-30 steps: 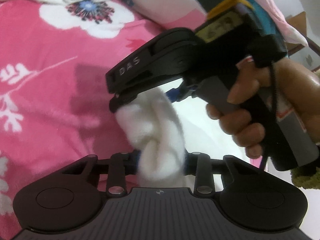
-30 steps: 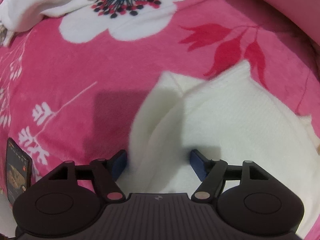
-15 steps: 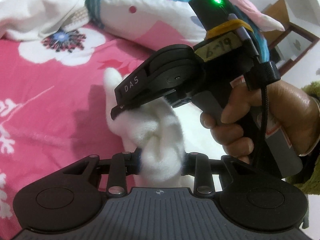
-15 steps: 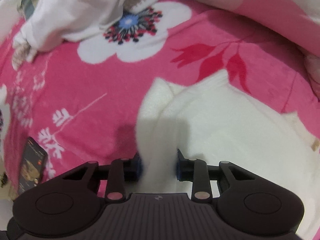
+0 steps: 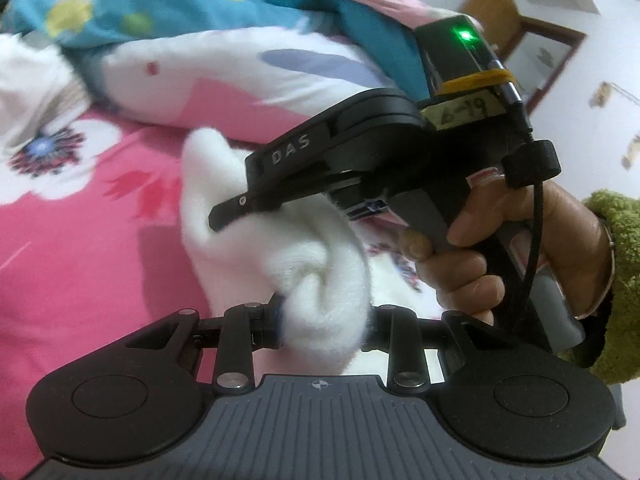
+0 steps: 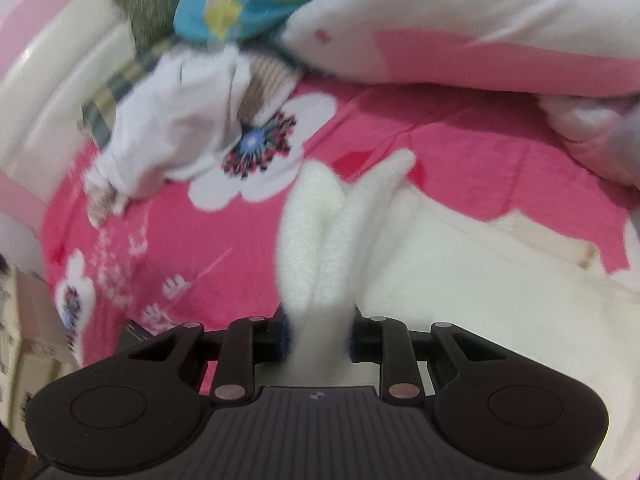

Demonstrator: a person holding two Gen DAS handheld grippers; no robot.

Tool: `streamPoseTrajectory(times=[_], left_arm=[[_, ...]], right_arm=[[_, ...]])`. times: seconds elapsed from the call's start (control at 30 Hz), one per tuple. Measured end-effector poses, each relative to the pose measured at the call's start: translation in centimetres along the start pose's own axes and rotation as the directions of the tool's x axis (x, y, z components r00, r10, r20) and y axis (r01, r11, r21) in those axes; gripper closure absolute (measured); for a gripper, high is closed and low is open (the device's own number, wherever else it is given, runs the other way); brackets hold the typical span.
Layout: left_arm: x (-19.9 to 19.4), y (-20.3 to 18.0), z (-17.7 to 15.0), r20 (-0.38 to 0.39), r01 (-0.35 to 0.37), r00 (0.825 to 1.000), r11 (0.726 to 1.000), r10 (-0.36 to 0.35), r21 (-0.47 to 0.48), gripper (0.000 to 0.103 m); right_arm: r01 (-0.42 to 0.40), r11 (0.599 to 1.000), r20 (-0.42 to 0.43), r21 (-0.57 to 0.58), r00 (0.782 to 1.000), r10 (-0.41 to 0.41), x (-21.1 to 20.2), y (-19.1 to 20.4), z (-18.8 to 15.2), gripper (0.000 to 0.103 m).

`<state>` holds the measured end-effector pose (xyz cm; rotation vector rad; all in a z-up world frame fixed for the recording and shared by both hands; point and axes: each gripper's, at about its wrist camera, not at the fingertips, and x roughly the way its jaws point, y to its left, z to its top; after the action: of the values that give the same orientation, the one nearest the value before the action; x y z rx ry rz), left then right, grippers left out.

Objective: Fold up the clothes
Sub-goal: 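Lift the sweater edge with both grippers and fold it over the sweater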

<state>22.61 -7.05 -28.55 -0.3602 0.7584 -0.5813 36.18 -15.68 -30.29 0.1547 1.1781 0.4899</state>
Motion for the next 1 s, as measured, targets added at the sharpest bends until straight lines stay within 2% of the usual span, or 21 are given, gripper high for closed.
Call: streamPoseTrajectory(times=[0.3, 0.6, 0.73, 1.0], left_arm=[[4.3, -7.0, -0.7, -0.080, 0.076, 0.995, 0.988, -0.066, 0.137, 0.073], [9.4, -11.5, -3.3, -0.221, 0.138, 0.972, 0.955, -0.080, 0.263, 0.071], [11.3, -12.4, -4.1, -0.257, 0.143, 0.964, 0.945, -0.065, 0.294, 0.070], [12.9, -13.4, -5.2, -0.288, 0.140, 0.956, 0.944, -0.051, 0.299, 0.068]], right_arm=[[-0.078, 0.975, 0.119, 0.207, 0.991, 0.054, -7.1, -10.1, -3.6, 0.077], [-0.155, 0.892, 0.195, 0.424, 0.978, 0.077, -8.3, -19.7, -9.7, 0.077], [-0.166, 0.876, 0.198, 0.452, 0.977, 0.082, -7.7, -22.3, -11.4, 0.077], [-0.129, 0.922, 0.180, 0.365, 0.981, 0.066, -7.7, -23.3, -11.8, 0.076]])
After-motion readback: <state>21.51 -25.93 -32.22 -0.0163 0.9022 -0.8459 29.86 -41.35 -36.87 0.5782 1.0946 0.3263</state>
